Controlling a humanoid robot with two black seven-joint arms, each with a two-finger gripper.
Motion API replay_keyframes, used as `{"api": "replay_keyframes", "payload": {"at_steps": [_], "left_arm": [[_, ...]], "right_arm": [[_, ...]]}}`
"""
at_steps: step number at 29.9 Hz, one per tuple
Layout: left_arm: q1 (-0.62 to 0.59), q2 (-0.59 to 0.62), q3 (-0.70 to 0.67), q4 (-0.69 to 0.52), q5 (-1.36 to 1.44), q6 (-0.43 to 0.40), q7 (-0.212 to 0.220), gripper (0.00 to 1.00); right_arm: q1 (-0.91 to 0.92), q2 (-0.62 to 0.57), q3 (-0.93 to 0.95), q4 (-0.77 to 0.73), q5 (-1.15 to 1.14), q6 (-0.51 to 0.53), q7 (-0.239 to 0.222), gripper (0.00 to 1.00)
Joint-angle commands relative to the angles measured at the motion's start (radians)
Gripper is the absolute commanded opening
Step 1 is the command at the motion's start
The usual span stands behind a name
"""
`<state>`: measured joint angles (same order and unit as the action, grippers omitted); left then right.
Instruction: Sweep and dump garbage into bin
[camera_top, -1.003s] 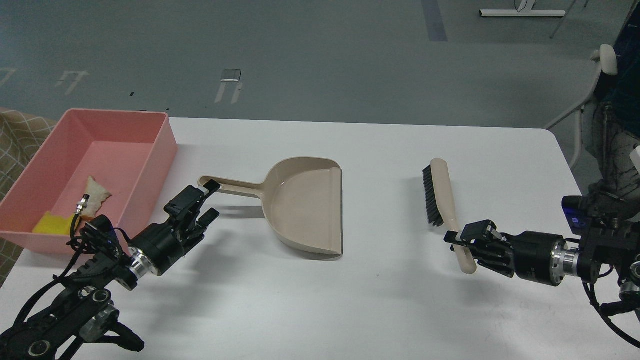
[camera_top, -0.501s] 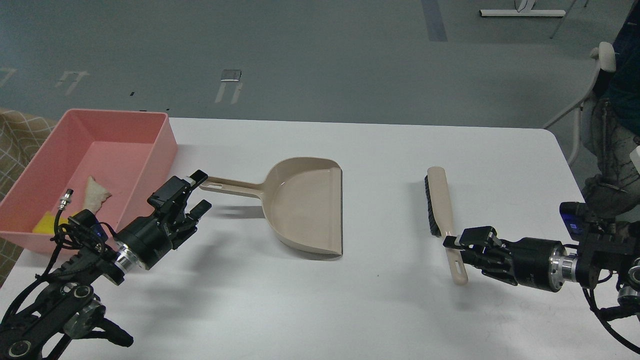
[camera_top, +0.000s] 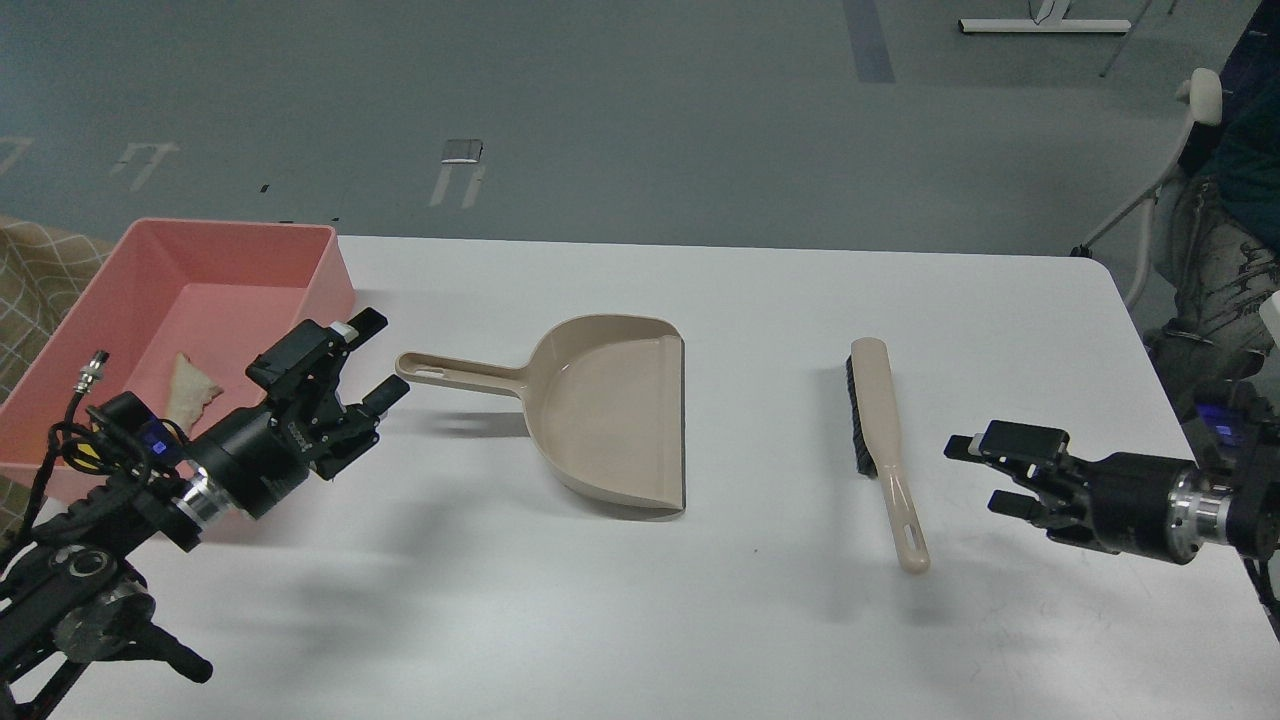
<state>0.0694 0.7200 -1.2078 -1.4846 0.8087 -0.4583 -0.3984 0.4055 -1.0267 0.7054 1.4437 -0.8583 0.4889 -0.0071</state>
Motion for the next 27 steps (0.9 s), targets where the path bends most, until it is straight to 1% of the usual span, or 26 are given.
{"api": "replay_keyframes", "payload": {"at_steps": [1,2,3,4,5,7,8,9,10,11,13,14,15,16,17,18,19,21,23,24,25,27], "left_arm": [[0.003,0.038,-0.119,-0.017,-0.088,-0.03,0.009,0.98],[-0.011,0.036,-0.177,-0.014,-0.109,-0.03,0.026,0.98],[-0.028,0.035,-0.227,-0.01,-0.127,-0.03,0.056,0.98],[-0.046,0.035,-0.251,-0.006,-0.137,-0.03,0.073,0.98],[-0.104,0.032,-0.274,0.0,-0.163,-0.03,0.104,0.98],[-0.161,0.027,-0.283,0.006,-0.186,-0.03,0.122,0.98],[-0.213,0.027,-0.286,0.027,-0.198,-0.03,0.131,0.98],[-0.267,0.029,-0.282,0.071,-0.2,-0.03,0.135,0.98],[-0.293,0.029,-0.279,0.095,-0.2,-0.03,0.135,0.98],[-0.347,0.026,-0.276,0.149,-0.195,-0.03,0.135,0.98],[-0.396,0.018,-0.266,0.217,-0.194,-0.03,0.135,0.98],[-0.451,0.001,-0.23,0.29,-0.192,-0.03,0.135,0.98],[-0.488,-0.014,-0.205,0.323,-0.191,-0.03,0.135,0.98],[-0.576,-0.048,-0.147,0.38,-0.187,-0.03,0.135,0.98],[-0.659,-0.079,-0.089,0.441,-0.187,-0.03,0.13,0.98],[-0.695,-0.092,-0.061,0.476,-0.187,-0.03,0.125,0.98],[-0.755,-0.117,-0.015,0.55,-0.189,-0.03,0.118,0.98],[-0.808,-0.145,0.023,0.631,-0.186,-0.023,0.112,0.98],[-0.919,-0.223,0.114,0.783,-0.184,-0.022,0.067,0.98],[-0.942,-0.243,0.143,0.819,-0.184,-0.016,0.05,0.98],[-0.979,-0.278,0.195,0.887,-0.186,-0.008,0.015,0.98],[-1.002,-0.312,0.24,0.946,-0.19,-0.005,-0.016,0.98]], "right_arm": [[0.004,-0.064,0.069,-0.048,0.005,0.0,0.067,0.96],[0.009,-0.065,0.112,-0.078,0.005,0.0,0.087,0.96],[0.012,-0.061,0.171,-0.121,0.005,0.0,0.098,0.96],[0.013,-0.055,0.208,-0.147,0.005,0.0,0.099,0.96],[0.012,-0.035,0.295,-0.201,0.013,0.0,0.104,0.96],[0.012,0.022,0.389,-0.264,0.022,0.0,0.11,0.96],[0.019,0.104,0.478,-0.328,0.03,0.0,0.108,0.96],[0.032,0.158,0.544,-0.385,0.028,0.0,0.108,0.96],[0.045,0.177,0.572,-0.41,0.028,0.0,0.108,0.96],[0.091,0.209,0.597,-0.451,0.028,0.0,0.108,0.97],[0.149,0.249,0.589,-0.488,0.028,0.0,0.108,0.97],[0.207,0.308,0.586,-0.534,0.027,0.0,0.108,0.97],[0.234,0.338,0.586,-0.558,0.027,0.0,0.108,0.96],[0.277,0.385,0.586,-0.609,0.027,0.0,0.11,0.96],[0.309,0.425,0.595,-0.658,0.031,0.0,0.113,0.96],[0.321,0.448,0.6,-0.68,0.032,0.0,0.116,0.96],[0.341,0.491,0.6,-0.712,0.03,0.0,0.131,0.96],[0.357,0.531,0.602,-0.739,0.031,0.0,0.151,0.96],[0.394,0.608,0.6,-0.775,0.032,0.0,0.182,0.96],[0.404,0.632,0.602,-0.787,0.032,0.0,0.188,0.96],[0.429,0.677,0.602,-0.811,0.032,0.0,0.196,0.96],[0.452,0.72,0.6,-0.841,0.032,0.0,0.2,0.96]]}}
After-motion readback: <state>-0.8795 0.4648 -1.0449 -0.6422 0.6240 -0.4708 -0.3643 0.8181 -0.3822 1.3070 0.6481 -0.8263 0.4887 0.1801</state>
